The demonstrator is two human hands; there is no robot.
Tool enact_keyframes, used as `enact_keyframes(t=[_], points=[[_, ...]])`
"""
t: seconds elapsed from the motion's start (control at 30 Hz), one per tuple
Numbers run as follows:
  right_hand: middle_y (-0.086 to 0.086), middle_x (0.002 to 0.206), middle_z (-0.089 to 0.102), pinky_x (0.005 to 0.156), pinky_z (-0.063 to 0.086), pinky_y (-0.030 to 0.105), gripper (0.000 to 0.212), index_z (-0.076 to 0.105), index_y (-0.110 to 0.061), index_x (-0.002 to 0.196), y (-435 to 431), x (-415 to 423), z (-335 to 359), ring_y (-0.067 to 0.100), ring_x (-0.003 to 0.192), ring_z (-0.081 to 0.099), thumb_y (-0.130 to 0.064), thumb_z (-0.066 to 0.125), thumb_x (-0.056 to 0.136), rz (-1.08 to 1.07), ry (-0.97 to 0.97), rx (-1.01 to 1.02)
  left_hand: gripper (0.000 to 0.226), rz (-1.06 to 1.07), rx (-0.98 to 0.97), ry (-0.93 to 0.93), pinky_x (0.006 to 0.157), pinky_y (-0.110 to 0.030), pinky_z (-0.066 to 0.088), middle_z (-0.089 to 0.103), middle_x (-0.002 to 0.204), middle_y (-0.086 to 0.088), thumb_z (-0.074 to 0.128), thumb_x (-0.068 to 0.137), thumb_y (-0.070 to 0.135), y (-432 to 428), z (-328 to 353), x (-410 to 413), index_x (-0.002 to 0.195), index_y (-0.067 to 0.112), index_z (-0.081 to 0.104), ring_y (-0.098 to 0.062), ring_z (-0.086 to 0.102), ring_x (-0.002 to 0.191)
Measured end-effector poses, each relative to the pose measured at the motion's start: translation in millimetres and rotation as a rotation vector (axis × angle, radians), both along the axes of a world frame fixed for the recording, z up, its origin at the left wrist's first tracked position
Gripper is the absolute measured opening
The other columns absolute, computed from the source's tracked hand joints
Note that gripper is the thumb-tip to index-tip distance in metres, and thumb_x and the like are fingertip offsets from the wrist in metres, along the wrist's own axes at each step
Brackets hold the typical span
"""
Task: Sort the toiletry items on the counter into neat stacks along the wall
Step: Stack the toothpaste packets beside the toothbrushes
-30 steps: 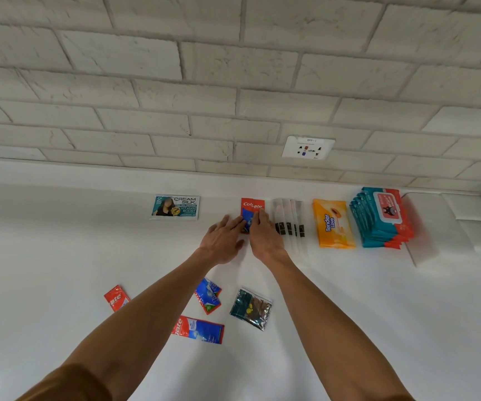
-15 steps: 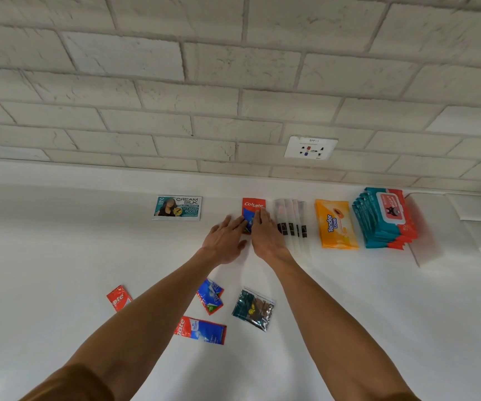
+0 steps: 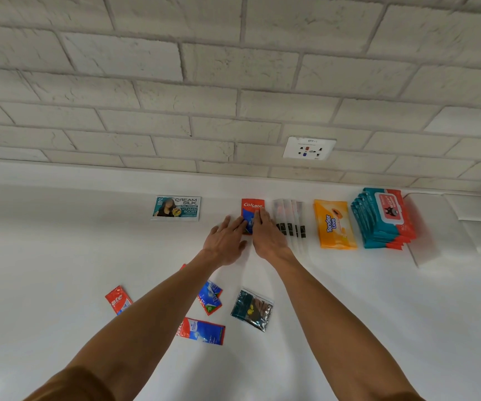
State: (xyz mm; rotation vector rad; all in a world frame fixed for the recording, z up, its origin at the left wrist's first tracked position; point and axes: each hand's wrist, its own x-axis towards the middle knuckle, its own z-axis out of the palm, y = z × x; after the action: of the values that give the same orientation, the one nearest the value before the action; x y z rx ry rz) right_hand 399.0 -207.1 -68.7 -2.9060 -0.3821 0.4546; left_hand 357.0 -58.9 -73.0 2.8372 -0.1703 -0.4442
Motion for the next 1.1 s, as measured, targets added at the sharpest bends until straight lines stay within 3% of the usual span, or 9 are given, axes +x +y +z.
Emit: enact_keyframes(t=[0.3,0.47,0.6,0.73,0.87,1.0,1.1], points=[[0.011,0.175,0.001,0.126,0.03,0.045,0.095,-0.003,-0.007,0.166,1.3,-3.6,4.4,0.028,0.161,0.014,-0.018,0.066,0.101,-0.009,-0.019,0.001,0.07,-0.011,0.0,-0.015,0.126,-0.051,0.021,0.009,0.172,0.006,0.045,0.106,0.045,3.7,4.6,2.6,0.164,0.026,0.012,-0.025,0.003,0.159],[0.009,0.176,0.003,0.126,0.032,0.044,0.08,0.004,-0.009,0.167,5.4,-14.0,20.0,0.029,0.16,0.016,-0.015,0.057,0.106,-0.018,-0.093,0.071,0.06,0.038,-0.1,-0.139,0.122,-0.047,0.03,0.025,0.168,0.001,0.046,0.106,0.039,14.3,19.1,-1.6,0.161,0.02,0.028,-0.022,0.019,0.157],[0.012,0.171,0.025,0.12,0.038,0.043,0.064,0.022,-0.009,0.164,14.7,-34.7,36.6,0.03,0.154,0.033,-0.015,0.052,0.108,-0.026,-0.152,0.225,0.046,0.17,-0.223,-0.217,0.111,-0.043,0.046,0.052,0.151,-0.002,0.052,0.105,0.032,34.4,33.0,-12.4,0.149,0.019,0.049,-0.024,0.049,0.138],[0.011,0.146,0.057,0.101,0.057,0.042,0.043,0.048,-0.013,0.15,27.4,-70.8,45.7,0.027,0.129,0.06,-0.026,0.051,0.109,-0.072,-0.188,0.407,0.024,0.276,-0.312,-0.287,0.097,-0.041,0.055,0.069,0.126,0.002,0.059,0.101,0.022,67.1,34.7,-32.9,0.123,0.021,0.069,-0.016,0.065,0.11],[0.005,0.138,0.061,0.101,0.057,0.04,0.035,0.056,-0.018,0.141,39.8,-109.9,46.2,0.022,0.126,0.06,-0.027,0.057,0.107,-0.097,-0.127,0.507,0.017,0.36,-0.327,-0.282,0.084,-0.035,0.059,0.076,0.109,0.001,0.064,0.098,0.013,91.6,32.5,-68.6,0.11,0.018,0.075,-0.012,0.068,0.092],[0.002,0.135,0.062,0.096,0.059,0.033,0.034,0.058,-0.02,0.137,51.0,-141.2,40.3,0.017,0.121,0.062,-0.031,0.062,0.105,-0.099,-0.04,0.497,0.018,0.417,-0.305,-0.191,0.076,-0.027,0.054,0.074,0.11,-0.003,0.064,0.099,0.019,99.1,24.0,-104.9,0.114,0.014,0.073,-0.014,0.066,0.092],[0.001,0.133,0.061,0.094,0.058,0.03,0.039,0.056,-0.02,0.135,55.9,-160.5,34.8,0.015,0.12,0.06,-0.039,0.065,0.102,-0.052,0.007,0.443,0.023,0.412,-0.273,-0.145,0.078,-0.025,0.048,0.069,0.115,-0.004,0.062,0.101,0.026,95.1,18.3,-123.9,0.12,0.015,0.071,-0.015,0.062,0.097]])
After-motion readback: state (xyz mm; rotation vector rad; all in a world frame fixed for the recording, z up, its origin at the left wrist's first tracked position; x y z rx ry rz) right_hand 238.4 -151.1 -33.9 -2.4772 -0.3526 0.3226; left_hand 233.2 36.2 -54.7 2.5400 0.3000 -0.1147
